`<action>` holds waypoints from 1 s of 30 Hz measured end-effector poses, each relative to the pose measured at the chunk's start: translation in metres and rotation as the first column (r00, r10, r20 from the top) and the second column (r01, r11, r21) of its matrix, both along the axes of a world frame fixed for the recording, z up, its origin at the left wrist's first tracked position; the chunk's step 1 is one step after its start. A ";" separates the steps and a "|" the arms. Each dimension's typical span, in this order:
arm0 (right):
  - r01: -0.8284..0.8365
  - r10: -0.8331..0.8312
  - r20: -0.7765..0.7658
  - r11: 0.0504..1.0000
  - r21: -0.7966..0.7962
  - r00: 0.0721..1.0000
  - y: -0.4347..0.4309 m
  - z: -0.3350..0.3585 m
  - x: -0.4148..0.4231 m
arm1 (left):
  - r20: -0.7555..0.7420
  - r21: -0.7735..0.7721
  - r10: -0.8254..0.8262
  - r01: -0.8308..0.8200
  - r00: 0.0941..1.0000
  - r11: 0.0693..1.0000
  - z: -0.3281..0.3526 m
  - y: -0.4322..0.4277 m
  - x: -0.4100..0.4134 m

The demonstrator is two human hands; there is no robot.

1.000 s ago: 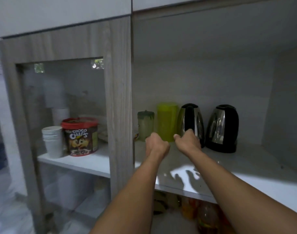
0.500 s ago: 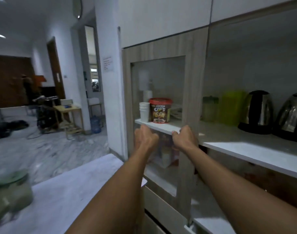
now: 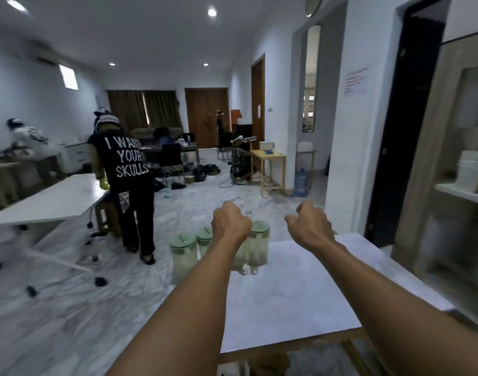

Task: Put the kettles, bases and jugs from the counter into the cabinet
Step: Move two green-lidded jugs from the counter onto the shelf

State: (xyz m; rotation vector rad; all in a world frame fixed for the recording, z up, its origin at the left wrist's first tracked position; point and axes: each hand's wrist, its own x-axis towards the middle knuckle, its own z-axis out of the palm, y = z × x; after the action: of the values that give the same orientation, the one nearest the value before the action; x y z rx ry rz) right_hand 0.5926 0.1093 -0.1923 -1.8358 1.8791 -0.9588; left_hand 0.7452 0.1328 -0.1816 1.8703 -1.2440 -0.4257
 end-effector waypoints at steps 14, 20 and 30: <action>-0.198 0.210 -0.012 0.941 0.273 0.978 -0.121 -0.128 0.189 | -0.145 0.285 0.266 -0.218 0.953 0.934 -0.136 -0.090 0.187; -0.236 0.205 0.117 0.872 0.429 0.972 -0.211 -0.181 0.237 | -0.268 0.419 0.379 -0.248 0.886 0.874 -0.198 -0.175 0.216; -0.327 0.131 0.373 0.782 0.530 0.918 -0.267 -0.234 0.280 | -0.479 0.380 0.362 -0.183 0.799 0.907 -0.251 -0.230 0.235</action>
State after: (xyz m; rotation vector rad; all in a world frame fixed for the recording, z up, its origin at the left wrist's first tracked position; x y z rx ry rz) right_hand 0.8728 -0.1581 -0.4263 -1.3908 1.4772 -0.4684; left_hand 0.9799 -0.0974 -0.4321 1.9603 -0.5253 -0.9626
